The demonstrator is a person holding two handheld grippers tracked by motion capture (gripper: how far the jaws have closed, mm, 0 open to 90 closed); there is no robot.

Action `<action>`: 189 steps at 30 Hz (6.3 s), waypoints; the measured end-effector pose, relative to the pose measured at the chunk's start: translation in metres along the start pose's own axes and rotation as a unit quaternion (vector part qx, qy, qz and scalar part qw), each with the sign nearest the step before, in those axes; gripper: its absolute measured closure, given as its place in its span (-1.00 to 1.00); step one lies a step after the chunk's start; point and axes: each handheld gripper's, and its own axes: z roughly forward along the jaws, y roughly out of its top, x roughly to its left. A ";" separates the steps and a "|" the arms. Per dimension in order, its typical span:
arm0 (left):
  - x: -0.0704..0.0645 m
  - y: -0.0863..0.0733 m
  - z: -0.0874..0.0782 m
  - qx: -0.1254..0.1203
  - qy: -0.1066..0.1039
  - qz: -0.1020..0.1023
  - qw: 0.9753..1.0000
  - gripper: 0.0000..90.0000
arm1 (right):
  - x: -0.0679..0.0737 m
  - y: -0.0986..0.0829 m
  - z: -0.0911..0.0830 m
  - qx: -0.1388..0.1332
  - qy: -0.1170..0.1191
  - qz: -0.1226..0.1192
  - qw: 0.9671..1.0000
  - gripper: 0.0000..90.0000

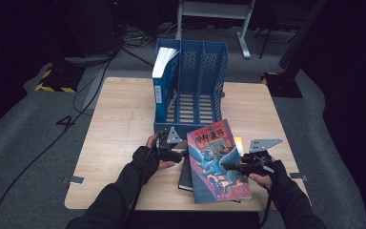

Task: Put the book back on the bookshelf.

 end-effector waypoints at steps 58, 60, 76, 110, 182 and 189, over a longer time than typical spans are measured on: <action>0.006 0.052 -0.031 -0.123 -0.146 -0.064 0.980 0.68 | 0.038 0.005 -0.042 -0.122 -0.005 -0.119 0.985 0.66; 0.006 0.055 -0.034 -0.124 -0.145 -0.060 0.980 0.77 | 0.039 0.006 -0.040 -0.116 -0.009 -0.125 0.985 0.66; -0.005 0.100 -0.057 -0.152 -0.148 -0.007 0.977 0.98 | 0.036 0.016 -0.037 -0.122 -0.067 -0.125 0.982 0.82; -0.033 0.096 -0.104 -0.213 -0.124 0.023 0.969 0.67 | 0.060 0.005 -0.047 -0.156 -0.091 -0.167 0.969 0.90; -0.084 0.119 -0.082 -0.162 -0.165 0.072 0.970 0.20 | 0.077 -0.015 -0.055 -0.176 -0.100 -0.177 0.963 0.84; -0.082 0.122 -0.082 -0.159 -0.172 0.073 0.969 0.44 | 0.075 -0.017 -0.054 -0.178 -0.116 -0.171 0.962 0.71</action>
